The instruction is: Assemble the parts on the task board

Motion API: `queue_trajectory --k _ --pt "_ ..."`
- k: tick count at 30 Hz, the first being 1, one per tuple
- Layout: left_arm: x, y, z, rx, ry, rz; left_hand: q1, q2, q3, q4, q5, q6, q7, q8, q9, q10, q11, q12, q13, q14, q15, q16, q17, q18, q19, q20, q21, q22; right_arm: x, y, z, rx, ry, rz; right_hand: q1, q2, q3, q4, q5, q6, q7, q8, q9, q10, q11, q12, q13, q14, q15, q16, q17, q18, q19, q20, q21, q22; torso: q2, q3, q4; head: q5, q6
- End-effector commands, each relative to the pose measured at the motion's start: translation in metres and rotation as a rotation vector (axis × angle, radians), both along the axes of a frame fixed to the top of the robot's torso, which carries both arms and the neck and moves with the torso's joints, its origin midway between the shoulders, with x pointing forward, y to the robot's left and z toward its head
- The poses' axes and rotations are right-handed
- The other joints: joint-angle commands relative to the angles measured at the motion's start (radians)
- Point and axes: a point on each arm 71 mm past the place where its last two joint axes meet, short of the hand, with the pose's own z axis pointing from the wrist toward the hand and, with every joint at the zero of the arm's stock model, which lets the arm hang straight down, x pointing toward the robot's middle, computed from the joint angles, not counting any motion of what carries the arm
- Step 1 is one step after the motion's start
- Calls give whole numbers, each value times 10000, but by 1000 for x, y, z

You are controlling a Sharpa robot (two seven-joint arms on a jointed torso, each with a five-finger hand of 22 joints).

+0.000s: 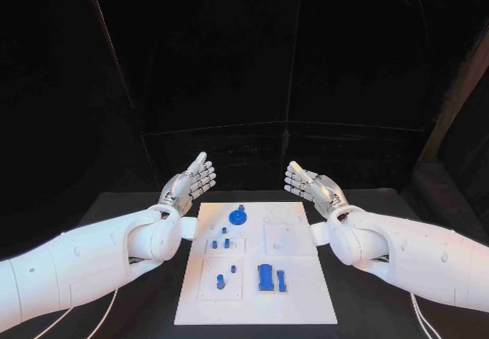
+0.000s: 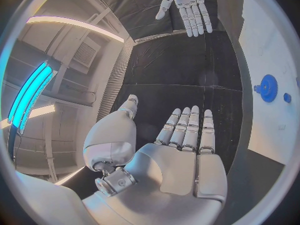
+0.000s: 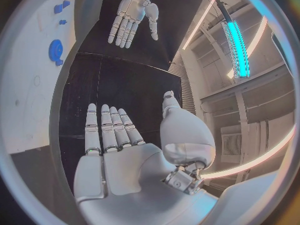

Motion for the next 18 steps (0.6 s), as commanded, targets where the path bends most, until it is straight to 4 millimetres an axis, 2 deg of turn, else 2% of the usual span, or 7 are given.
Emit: queue_trajectory --k 1,2,4,5,8,9,18 --pt "-11 -3 5 1155 -530 1156 -1940 15 -981 -14 -77 -1472 -662 -79 -40 -1524 -717 -75 -41 -1433 -458 -917 -55 -325 -1144 -430 -80 -351 -9 -4 8 188 -231 -1684 -2290 -50 756 -102 -199 -1533 -879 -77 -51 -1696 -291 -88 -41 -1813 -71 -84 -82 -347 -1633 -326 -330 -42 -7 46 11 17 25" --pt "-14 -6 6 1216 -558 1233 -2112 15 -981 -14 -77 -1606 -662 -79 -40 -1666 -717 -75 -41 -1564 -458 -917 -55 -326 -1248 -468 -80 -379 -12 -3 9 230 -222 -1777 -2478 -50 756 -102 -199 -1655 -879 -77 -51 -1842 -291 -88 -41 -1962 -71 -84 -82 -349 -1768 -1031 -1037 -42 -7 46 11 17 25" --pt "-20 -10 8 1322 -613 1370 -2427 15 -981 -14 -77 -1839 -662 -79 -40 -1913 -717 -75 -41 -1799 -458 -917 -55 -333 -1436 -536 -80 -1102 -17 -1 11 295 -202 -1930 -2846 -50 756 -102 -199 -1901 -879 -77 -51 -2113 -291 -88 -41 -2252 -71 -84 -82 -456 -2027 -1031 -1037 -42 -7 46 11 17 25" --pt "-23 -12 9 1371 -640 1434 -2598 15 -981 -14 -77 -1970 -662 -79 -40 -2048 -717 -75 -41 -1926 -458 -917 -55 -1079 -1533 -575 -80 -1102 -19 0 12 320 -193 -1996 -2982 -50 756 -102 -199 -1992 -879 -77 -51 -2209 -291 -88 -41 -2360 -71 -84 -82 -456 -2127 -1031 -1037 -42 -7 46 11 17 25" --pt "-30 -16 11 1487 -710 1594 -3054 15 -981 -14 -77 -2321 -662 -79 -40 -2404 -717 -75 -41 -2265 -458 -917 -55 -1079 -1801 -1346 -80 -1102 -24 2 14 369 -170 -2127 -3596 -50 756 -102 -199 -2405 -879 -77 -51 -2666 -291 -88 -41 -2847 -71 -84 -82 -456 -2565 -1031 -1037 -42 -7 46 11 17 25" --pt "-32 -17 12 1509 -724 1625 -3137 15 -981 -14 -77 -2382 -662 -79 -40 -2469 -717 -75 -41 -2325 -458 -917 -55 -1079 -1850 -1346 -80 -1102 -24 2 15 374 -168 -2142 -3684 -50 756 -102 -199 -2461 -879 -77 -51 -2726 -291 -88 -41 -2914 -71 -84 -82 -1157 -2626 -1031 -1037 -42 -7 46 11 17 25" --pt "-34 -19 13 1552 -752 1685 -4079 15 -981 -14 -77 -3095 -662 -79 -40 -3206 -717 -75 -41 -3023 -458 -917 -55 -1079 -2397 -1346 -80 -1102 -25 2 15 376 -167 -2148 -4780 -50 756 -102 -199 -3197 -879 -77 -51 -3540 -291 -88 -41 -3784 -71 -84 -82 -1157 -3413 -1031 -1037 -42 -7 46 11 17 25"
